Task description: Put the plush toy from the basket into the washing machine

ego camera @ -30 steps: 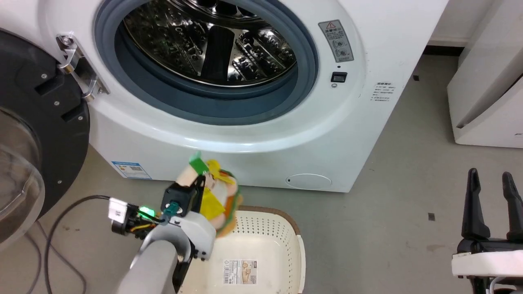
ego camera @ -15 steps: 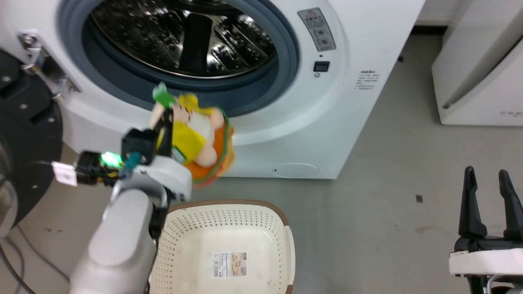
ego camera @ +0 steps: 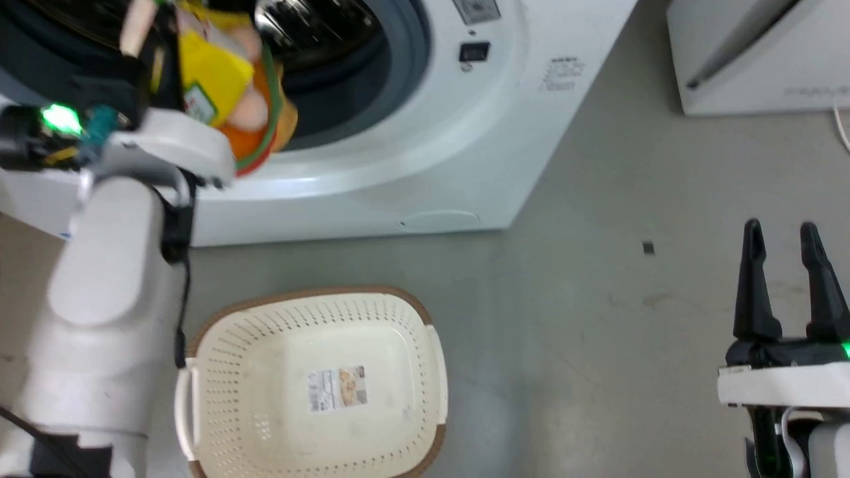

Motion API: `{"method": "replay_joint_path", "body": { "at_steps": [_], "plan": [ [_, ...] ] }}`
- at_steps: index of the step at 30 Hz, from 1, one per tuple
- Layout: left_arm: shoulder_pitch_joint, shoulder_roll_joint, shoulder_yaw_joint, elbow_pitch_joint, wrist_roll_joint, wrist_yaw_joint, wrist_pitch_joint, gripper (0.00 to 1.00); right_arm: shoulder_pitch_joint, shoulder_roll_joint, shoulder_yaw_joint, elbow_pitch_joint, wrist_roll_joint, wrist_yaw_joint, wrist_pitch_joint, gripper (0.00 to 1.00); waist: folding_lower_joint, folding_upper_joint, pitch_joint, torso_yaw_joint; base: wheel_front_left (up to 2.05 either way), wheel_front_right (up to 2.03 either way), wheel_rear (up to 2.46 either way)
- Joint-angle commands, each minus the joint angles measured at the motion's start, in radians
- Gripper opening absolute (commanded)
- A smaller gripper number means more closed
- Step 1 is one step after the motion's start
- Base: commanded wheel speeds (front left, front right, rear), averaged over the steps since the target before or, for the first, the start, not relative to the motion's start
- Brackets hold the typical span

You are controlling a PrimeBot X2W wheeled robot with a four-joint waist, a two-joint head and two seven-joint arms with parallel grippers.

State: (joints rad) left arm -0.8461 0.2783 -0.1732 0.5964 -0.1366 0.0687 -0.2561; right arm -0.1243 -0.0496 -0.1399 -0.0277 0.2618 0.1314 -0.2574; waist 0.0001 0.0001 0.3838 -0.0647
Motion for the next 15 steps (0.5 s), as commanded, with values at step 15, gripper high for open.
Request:
{"method": "replay_joint_path", "body": {
  "at_steps": [15],
  "plan": [
    [-0.203,0.107,0.098,0.074,-0.002,0.019,-0.006,0.0,-0.109,-0.001,0.03,-0.013,0.047,-0.001,-0.004,1.0,-0.0001,-0.0001,0.217,-0.134,0.0,0.0,0.0]
  ]
}}
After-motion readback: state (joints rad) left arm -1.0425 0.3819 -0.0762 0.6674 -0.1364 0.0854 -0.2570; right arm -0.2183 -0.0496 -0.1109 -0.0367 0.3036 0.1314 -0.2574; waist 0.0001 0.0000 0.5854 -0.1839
